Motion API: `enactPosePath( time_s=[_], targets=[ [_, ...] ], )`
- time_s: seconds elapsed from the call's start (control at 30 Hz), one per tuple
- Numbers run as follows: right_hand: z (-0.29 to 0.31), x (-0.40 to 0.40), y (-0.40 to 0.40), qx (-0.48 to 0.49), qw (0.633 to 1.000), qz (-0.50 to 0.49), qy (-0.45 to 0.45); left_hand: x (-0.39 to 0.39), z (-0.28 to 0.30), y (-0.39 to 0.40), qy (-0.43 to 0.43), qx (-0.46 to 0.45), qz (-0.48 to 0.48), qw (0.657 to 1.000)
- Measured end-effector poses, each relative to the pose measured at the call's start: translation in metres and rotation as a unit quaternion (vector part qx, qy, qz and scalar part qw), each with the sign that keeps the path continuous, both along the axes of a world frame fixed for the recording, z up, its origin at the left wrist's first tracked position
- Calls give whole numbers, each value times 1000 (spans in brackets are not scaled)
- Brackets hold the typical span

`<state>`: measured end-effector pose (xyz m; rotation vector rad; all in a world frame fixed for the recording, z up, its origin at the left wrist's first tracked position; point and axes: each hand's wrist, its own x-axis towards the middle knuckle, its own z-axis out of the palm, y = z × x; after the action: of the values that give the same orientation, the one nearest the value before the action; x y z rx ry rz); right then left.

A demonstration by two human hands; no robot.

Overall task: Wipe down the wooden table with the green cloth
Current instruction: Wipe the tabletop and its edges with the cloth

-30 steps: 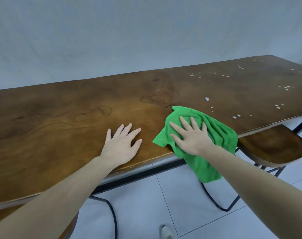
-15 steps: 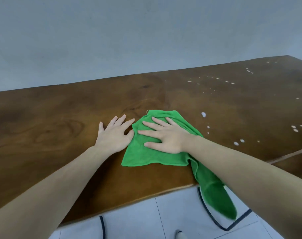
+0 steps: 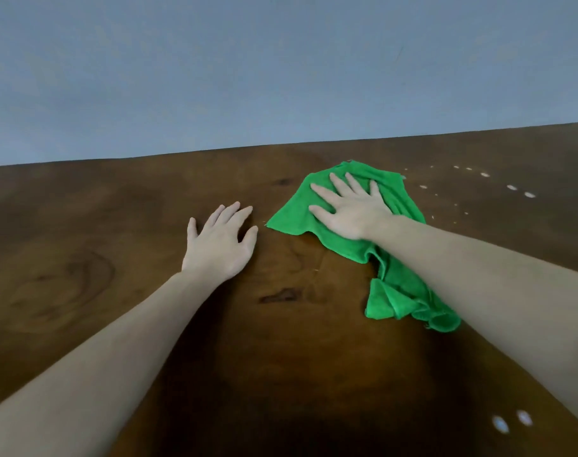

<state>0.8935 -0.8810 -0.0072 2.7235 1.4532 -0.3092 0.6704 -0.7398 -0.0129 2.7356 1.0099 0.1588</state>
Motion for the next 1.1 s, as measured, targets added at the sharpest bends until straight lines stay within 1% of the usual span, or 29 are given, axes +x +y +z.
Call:
enactPosePath(
  time_s=[0.07, 0.2, 0.27, 0.33, 0.4, 0.43, 0.5, 0.73, 0.87, 1.0, 1.1],
  targets=[
    [0, -2, 10, -2, 999, 37, -5, 0, -3, 0, -29, -1, 11, 1000],
    [5, -16, 21, -7, 983, 182, -11, -1, -1, 0, -97, -55, 46, 993],
    [5, -29, 24, -6, 962, 272, -17, -1, -2, -2, -92, -45, 32, 994],
    [2, -40, 21, 4, 930, 367, -19, 0, -3, -1, -77, -32, 23, 996],
    [1, -39, 17, 22, 905, 425, -15, -1, -4, 0, -64, -24, 20, 997],
    [2, -34, 16, 31, 900, 435, -14, -1, -4, 0, -61, -20, 19, 998],
    [4, -17, 21, 36, 902, 430, -12, -1, -4, 0, -53, -12, 18, 998],
    [5, 51, 84, 25, 941, 337, -6, 0, -4, -4, -33, 8, 29, 999],
    [7, 83, 109, 17, 970, 243, 12, -1, -2, -4, -13, 17, 26, 999],
    [9, 118, 95, 17, 989, 146, 18, 0, -1, -3, 0, 22, 24, 999],
    [7, 145, 63, 15, 996, 92, -6, 0, -2, -2, 1, 24, 20, 1000]
  ],
)
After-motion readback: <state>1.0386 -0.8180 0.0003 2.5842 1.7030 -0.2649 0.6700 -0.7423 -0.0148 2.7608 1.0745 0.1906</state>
